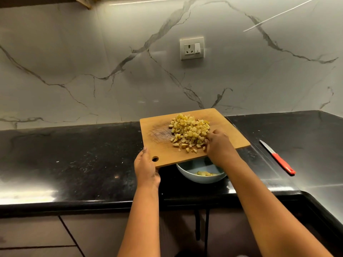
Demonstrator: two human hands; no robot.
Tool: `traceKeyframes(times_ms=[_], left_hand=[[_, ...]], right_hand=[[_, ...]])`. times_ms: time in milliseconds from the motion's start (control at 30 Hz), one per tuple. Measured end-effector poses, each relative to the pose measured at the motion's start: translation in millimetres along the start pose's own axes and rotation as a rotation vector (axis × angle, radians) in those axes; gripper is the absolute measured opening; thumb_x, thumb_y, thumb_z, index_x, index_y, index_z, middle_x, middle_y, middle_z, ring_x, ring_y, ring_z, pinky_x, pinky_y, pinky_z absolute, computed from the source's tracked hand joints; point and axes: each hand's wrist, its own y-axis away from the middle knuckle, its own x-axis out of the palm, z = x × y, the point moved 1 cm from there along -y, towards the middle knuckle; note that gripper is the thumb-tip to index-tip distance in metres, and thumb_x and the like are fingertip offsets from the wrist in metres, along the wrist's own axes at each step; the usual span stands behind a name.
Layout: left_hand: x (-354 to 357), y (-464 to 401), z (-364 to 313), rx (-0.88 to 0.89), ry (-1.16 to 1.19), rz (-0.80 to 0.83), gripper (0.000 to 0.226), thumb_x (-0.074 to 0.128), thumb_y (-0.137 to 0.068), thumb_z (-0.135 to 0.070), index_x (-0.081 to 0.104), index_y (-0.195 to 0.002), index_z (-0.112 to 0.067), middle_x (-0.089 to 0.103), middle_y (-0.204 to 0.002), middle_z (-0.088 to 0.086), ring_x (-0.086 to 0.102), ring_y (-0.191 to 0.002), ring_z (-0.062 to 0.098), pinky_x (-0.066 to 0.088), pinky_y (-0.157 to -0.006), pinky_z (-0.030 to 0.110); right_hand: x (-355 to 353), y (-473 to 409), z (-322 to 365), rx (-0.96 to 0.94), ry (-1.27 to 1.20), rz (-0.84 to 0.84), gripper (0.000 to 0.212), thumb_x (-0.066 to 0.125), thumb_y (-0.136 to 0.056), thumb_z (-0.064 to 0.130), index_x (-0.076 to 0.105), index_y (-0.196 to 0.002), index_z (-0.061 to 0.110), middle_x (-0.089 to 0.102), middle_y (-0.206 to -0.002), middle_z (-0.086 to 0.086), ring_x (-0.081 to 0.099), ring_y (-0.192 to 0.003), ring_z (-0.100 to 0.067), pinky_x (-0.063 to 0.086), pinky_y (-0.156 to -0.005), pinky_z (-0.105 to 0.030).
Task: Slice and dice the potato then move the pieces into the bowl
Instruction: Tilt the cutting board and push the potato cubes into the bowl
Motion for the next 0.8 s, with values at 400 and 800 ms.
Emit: traceKeyframes(times_ms=[400, 800], left_hand=[[0, -1, 0, 0.027, -0.060, -0.001, 0.021, 0.045, -0.104, -0.024, 0.063, -0.099, -0.014, 0.068, -0.096, 0.009, 0.066, -0.086, 0.023, 0.056, -0.076, 0.041], [0, -3, 1, 0.109, -0.102, 0.012, 0.026, 0.042, -0.106, -0.022, 0.063, -0.097, -0.010, 0.065, -0.091, 0.011, 0.062, -0.080, 0.023, 0.053, -0.072, 0.037]], right_hand=[[-18, 18, 17, -0.242, -0.373, -0.106, 0.017, 0.068, -0.084, -0.002, 0.072, -0.092, 0.012, 0.063, -0.099, -0.002, 0.059, -0.091, -0.017, 0.051, -0.080, -0.024], [10, -7, 73, -0.583, 0.230, 0.198, 0.039, 0.038, -0.097, 0.002, 0.054, -0.131, 0.014, 0.047, -0.131, -0.006, 0.047, -0.119, -0.023, 0.044, -0.095, -0.033]])
